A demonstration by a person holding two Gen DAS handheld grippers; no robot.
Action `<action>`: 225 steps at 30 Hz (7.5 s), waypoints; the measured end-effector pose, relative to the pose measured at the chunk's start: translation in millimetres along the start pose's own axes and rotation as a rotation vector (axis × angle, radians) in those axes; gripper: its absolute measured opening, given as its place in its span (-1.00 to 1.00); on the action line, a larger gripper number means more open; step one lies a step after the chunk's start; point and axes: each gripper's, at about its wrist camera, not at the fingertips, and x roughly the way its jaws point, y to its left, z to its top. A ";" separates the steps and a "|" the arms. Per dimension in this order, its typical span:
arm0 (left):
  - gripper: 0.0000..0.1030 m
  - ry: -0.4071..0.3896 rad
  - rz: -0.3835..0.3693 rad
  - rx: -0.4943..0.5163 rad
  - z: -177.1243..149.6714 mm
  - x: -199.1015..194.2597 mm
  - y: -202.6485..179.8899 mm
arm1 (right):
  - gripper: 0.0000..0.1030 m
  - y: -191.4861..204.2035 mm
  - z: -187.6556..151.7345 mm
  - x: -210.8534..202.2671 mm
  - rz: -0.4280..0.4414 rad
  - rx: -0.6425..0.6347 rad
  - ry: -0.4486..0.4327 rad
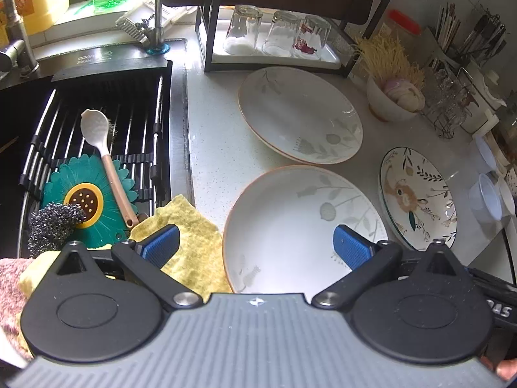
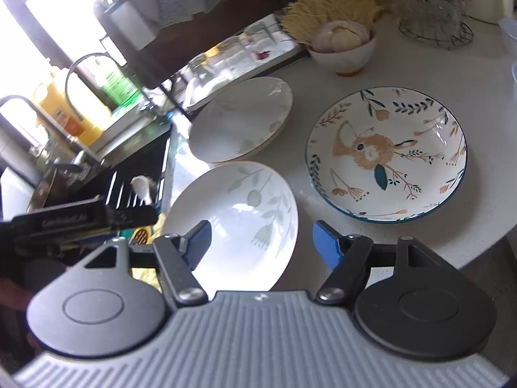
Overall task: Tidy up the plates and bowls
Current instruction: 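Close the left gripper on the white leaf plate rim while the right gripper grips it too, then carry the white leaf plate with both grippers over the floral plate, then lower the white leaf plate onto the floral plate and open both grippers, then move both grippers to the second white leaf plate near the dish rack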
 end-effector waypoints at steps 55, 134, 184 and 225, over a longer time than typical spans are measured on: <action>-0.61 0.091 -0.064 0.093 20.4 73.0 12.1 | -0.69 -15.8 9.6 56.2 -0.034 0.060 0.070; -0.64 0.313 -0.053 0.228 95.5 163.2 -212.8 | -0.62 -176.2 115.1 22.5 -0.078 -0.097 -0.032; -0.21 -0.144 -0.168 0.071 59.3 -62.3 -191.0 | -0.50 -121.8 107.2 -130.3 0.015 -0.087 -0.311; -0.21 -0.135 -0.081 -0.075 -69.6 -138.9 -124.4 | -0.50 -53.6 9.6 -150.7 0.088 -0.196 -0.159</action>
